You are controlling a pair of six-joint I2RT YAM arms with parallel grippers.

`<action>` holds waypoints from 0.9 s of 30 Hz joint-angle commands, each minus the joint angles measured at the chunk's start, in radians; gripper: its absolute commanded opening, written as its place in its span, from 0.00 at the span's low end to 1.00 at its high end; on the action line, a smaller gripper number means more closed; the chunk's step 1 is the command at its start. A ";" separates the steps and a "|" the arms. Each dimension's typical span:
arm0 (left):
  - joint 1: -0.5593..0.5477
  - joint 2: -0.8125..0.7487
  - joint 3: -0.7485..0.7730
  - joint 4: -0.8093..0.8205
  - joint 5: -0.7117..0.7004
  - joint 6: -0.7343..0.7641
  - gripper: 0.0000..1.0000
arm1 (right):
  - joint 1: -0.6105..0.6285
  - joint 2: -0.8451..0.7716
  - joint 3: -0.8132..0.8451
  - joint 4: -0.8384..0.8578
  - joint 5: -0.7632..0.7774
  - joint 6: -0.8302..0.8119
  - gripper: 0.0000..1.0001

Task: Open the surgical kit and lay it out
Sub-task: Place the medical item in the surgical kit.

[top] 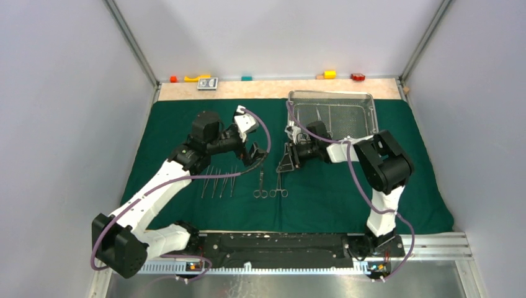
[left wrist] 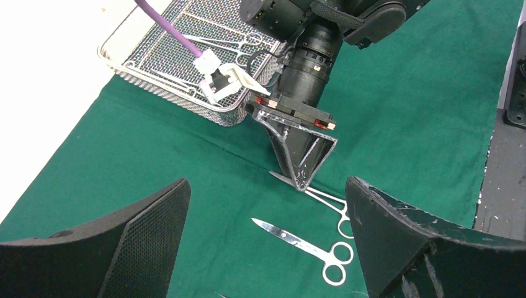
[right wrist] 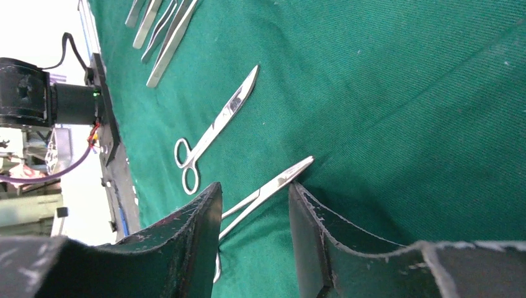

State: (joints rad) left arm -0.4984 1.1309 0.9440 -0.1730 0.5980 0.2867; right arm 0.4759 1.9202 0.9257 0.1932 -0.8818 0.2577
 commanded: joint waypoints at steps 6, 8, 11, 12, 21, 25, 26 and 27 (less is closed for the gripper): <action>0.002 -0.007 -0.001 0.043 -0.005 0.000 0.99 | 0.023 -0.083 0.037 -0.092 0.117 -0.095 0.46; 0.003 -0.006 0.001 0.043 -0.022 -0.004 0.99 | 0.023 -0.103 0.038 -0.111 0.130 -0.119 0.46; 0.003 -0.008 0.007 0.048 -0.069 -0.009 0.99 | 0.023 -0.146 0.038 -0.142 0.138 -0.150 0.48; 0.003 -0.008 0.011 0.049 -0.090 -0.011 0.99 | 0.023 -0.165 0.040 -0.154 0.142 -0.163 0.49; 0.012 -0.005 0.048 0.055 -0.337 -0.022 0.99 | 0.020 -0.376 0.071 -0.265 0.225 -0.334 0.60; 0.031 -0.011 0.046 0.086 -0.454 -0.044 0.99 | -0.007 -0.468 0.116 -0.299 0.291 -0.364 0.62; 0.037 -0.011 0.047 0.092 -0.471 -0.053 0.99 | -0.028 -0.480 0.138 -0.314 0.304 -0.366 0.62; 0.041 -0.011 0.048 0.096 -0.485 -0.060 0.99 | -0.048 -0.488 0.158 -0.329 0.313 -0.365 0.63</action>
State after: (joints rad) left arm -0.4778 1.1309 0.9482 -0.1547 0.2428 0.2672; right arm 0.4782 1.5089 0.9833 -0.0990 -0.6399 -0.0509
